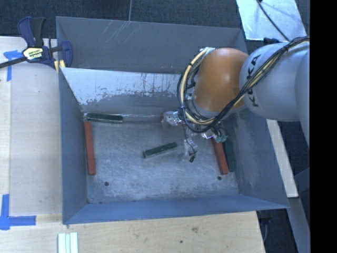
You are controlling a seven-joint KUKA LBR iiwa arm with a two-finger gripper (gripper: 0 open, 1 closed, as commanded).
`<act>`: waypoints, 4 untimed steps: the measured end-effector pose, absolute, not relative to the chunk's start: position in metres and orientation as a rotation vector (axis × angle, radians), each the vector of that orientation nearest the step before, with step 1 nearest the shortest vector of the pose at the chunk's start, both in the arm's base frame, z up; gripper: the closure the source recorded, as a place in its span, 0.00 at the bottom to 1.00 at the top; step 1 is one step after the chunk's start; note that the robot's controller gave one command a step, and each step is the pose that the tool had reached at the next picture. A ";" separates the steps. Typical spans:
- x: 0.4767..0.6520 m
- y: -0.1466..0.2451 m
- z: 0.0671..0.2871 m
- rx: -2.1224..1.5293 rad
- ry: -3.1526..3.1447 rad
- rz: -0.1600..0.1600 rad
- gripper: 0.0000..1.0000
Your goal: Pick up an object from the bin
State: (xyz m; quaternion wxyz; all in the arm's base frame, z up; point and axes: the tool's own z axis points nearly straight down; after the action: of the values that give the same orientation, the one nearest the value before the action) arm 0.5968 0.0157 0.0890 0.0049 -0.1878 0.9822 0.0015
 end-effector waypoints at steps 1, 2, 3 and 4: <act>0.588 0.046 0.069 -0.604 3.082 0.003 0.00; 0.590 0.045 0.072 -0.601 3.077 0.001 1.00; 0.586 0.045 0.225 -0.674 3.055 -0.003 1.00; 0.578 0.017 0.240 -0.498 3.094 -0.002 1.00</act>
Offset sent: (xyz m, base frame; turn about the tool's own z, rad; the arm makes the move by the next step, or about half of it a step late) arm -0.0090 0.0282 -0.0190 -0.0061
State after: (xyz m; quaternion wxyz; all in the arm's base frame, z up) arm 0.5784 0.0165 0.2397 0.0040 -0.1588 0.9873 -0.0005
